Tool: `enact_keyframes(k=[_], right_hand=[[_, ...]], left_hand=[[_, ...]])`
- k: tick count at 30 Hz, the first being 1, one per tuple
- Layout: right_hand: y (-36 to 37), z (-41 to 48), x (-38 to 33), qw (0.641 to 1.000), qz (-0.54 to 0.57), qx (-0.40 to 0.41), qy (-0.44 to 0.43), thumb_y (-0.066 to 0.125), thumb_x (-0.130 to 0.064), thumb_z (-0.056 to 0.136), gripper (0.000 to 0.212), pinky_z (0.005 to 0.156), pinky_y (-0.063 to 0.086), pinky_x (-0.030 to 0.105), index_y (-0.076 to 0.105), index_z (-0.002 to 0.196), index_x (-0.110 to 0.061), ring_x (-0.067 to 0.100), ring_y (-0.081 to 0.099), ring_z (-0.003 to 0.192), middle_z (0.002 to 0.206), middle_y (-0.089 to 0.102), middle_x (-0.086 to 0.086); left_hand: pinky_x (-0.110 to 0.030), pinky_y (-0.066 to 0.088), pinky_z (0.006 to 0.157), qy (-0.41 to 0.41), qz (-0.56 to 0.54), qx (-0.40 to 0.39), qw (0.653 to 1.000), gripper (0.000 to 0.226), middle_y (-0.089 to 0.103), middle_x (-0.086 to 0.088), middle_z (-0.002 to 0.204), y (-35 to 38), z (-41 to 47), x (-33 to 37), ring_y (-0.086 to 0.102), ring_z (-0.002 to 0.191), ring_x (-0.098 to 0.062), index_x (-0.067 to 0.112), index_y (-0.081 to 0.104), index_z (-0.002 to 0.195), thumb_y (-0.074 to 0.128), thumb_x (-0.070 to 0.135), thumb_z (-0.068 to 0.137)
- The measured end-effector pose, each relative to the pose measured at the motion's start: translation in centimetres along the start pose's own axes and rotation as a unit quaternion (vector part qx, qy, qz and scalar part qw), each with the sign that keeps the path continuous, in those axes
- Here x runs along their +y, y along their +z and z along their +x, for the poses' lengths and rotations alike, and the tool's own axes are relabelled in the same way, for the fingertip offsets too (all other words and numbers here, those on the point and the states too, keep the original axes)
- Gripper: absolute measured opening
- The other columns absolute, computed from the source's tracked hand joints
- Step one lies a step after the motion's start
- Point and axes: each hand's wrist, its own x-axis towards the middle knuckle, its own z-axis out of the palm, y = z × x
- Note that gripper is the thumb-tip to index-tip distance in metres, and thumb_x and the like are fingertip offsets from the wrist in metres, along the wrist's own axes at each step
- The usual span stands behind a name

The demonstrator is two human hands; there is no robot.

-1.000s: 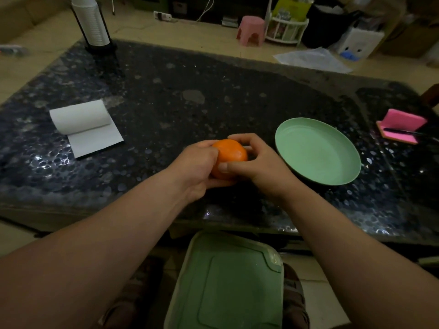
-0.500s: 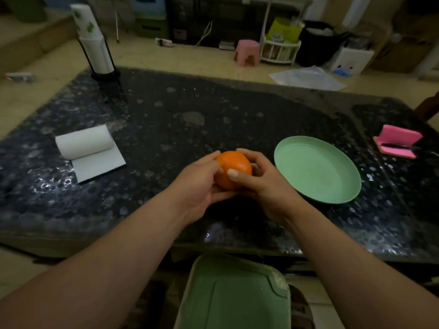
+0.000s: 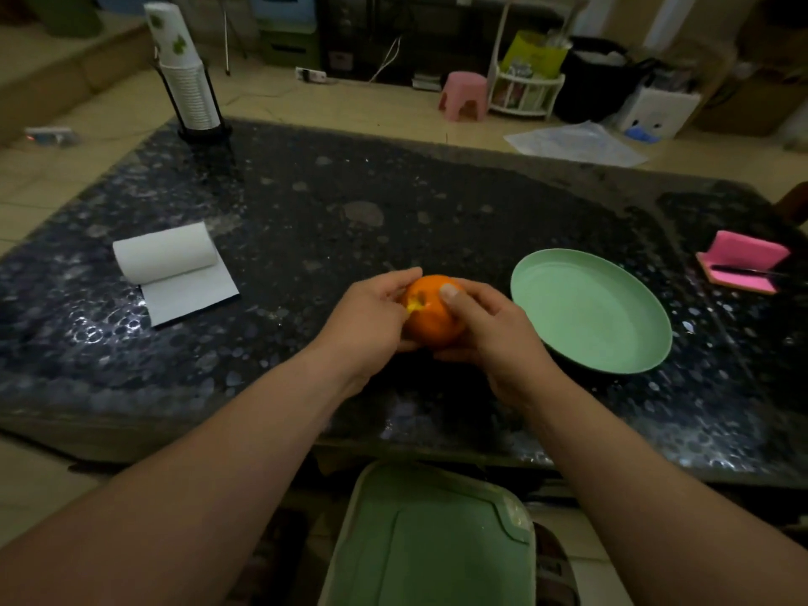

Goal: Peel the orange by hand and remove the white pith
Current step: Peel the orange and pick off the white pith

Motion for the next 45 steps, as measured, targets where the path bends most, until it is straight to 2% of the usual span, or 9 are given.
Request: enact_keyframes(k=[3,8,12,15,19,22,25,32,45], right_hand=[[-0.5,0.1,-0.4,0.999,0.041,0.002,0.006,0.077,-0.045,0.093,0.040,0.080,0.066,0.040,0.067,0.129,-0.032,0.025,0.077,0.106,0.127,0.071,0.005],[-0.2,-0.1,-0.2,0.994,0.104,0.008,0.014,0.080,-0.047,0.086,0.053,0.083,0.065,0.041,0.061,0.132,-0.029,0.026,0.078,0.106,0.130,0.068,0.008],[0.2,0.0,0.1,0.990,0.141,0.020,0.013,0.087,-0.049,0.072,0.075,0.085,0.065,0.042,0.056,0.137,-0.026,0.028,0.077,0.108,0.133,0.066,0.010],[0.0,-0.1,0.2,0.993,0.116,0.001,0.023,0.087,-0.046,0.078,0.072,0.090,0.065,0.045,0.053,0.140,-0.030,0.028,0.075,0.112,0.137,0.063,0.007],[-1.0,-0.6,-0.5,0.998,0.000,-0.062,0.023,0.085,-0.040,0.086,0.067,0.092,0.065,0.044,0.053,0.145,-0.040,0.023,0.074,0.113,0.133,0.063,-0.001],[-0.7,-1.1,-0.3,0.999,-0.016,-0.041,-0.011,0.088,-0.034,0.084,0.057,0.090,0.065,0.043,0.060,0.134,-0.040,0.021,0.073,0.111,0.131,0.064,0.002],[-0.5,-1.2,-0.2,0.996,-0.062,0.003,-0.057,0.091,-0.038,0.081,0.059,0.086,0.066,0.038,0.057,0.129,-0.047,0.017,0.072,0.108,0.129,0.062,-0.004],[-0.7,-1.4,0.1,0.974,-0.207,-0.006,-0.087,0.090,-0.057,0.075,0.079,0.095,0.061,0.039,0.041,0.138,-0.059,0.013,0.062,0.116,0.138,0.048,-0.007],[-1.4,-2.2,-1.1,0.990,-0.120,-0.066,-0.029,0.093,-0.038,0.077,0.066,0.086,0.066,0.038,0.056,0.130,-0.052,0.014,0.071,0.107,0.125,0.061,-0.014]], left_hand=[[-0.043,0.065,0.090,0.001,-0.065,-0.001,0.998,0.055,0.052,0.002,0.152,0.4,-0.1,0.6,0.062,0.126,-0.022,0.031,0.055,0.151,0.041,0.005,0.105],[-0.045,0.061,0.098,-0.032,-0.114,-0.002,0.993,0.040,0.058,0.001,0.145,0.3,-0.1,1.1,0.065,0.123,-0.021,0.030,0.060,0.146,0.051,0.039,0.108],[-0.043,0.058,0.103,0.007,-0.047,-0.011,0.999,0.050,0.053,0.002,0.150,0.5,-0.3,0.8,0.060,0.128,-0.019,0.029,0.047,0.158,0.057,0.034,0.109],[-0.043,0.054,0.110,0.021,-0.006,-0.010,1.000,0.047,0.051,0.003,0.155,0.1,-0.1,0.8,0.057,0.131,-0.016,0.029,0.048,0.158,0.053,0.030,0.110],[-0.037,0.032,0.125,0.075,0.199,-0.017,0.977,0.051,0.043,0.008,0.163,-1.1,-0.3,0.9,0.042,0.147,-0.013,0.033,0.043,0.160,0.048,0.031,0.110],[-0.035,0.048,0.107,0.071,0.189,-0.001,0.979,0.044,0.059,0.002,0.149,-1.2,-0.5,0.9,0.059,0.127,-0.012,0.030,0.046,0.149,0.053,0.033,0.106],[-0.037,0.049,0.066,0.067,0.240,0.054,0.967,0.019,0.068,-0.001,0.097,-1.3,-0.7,1.5,0.062,0.080,-0.016,0.027,0.052,0.105,0.061,0.042,0.098],[-0.036,0.041,0.061,0.097,0.383,0.017,0.919,0.020,0.060,0.000,0.087,-1.2,-1.6,2.2,0.057,0.074,-0.018,0.026,0.047,0.088,0.051,0.037,0.104],[-0.042,0.046,0.064,0.122,0.302,0.008,0.945,0.018,0.061,-0.004,0.085,-0.7,-1.3,1.3,0.058,0.074,-0.022,0.022,0.051,0.085,0.056,0.031,0.101]])
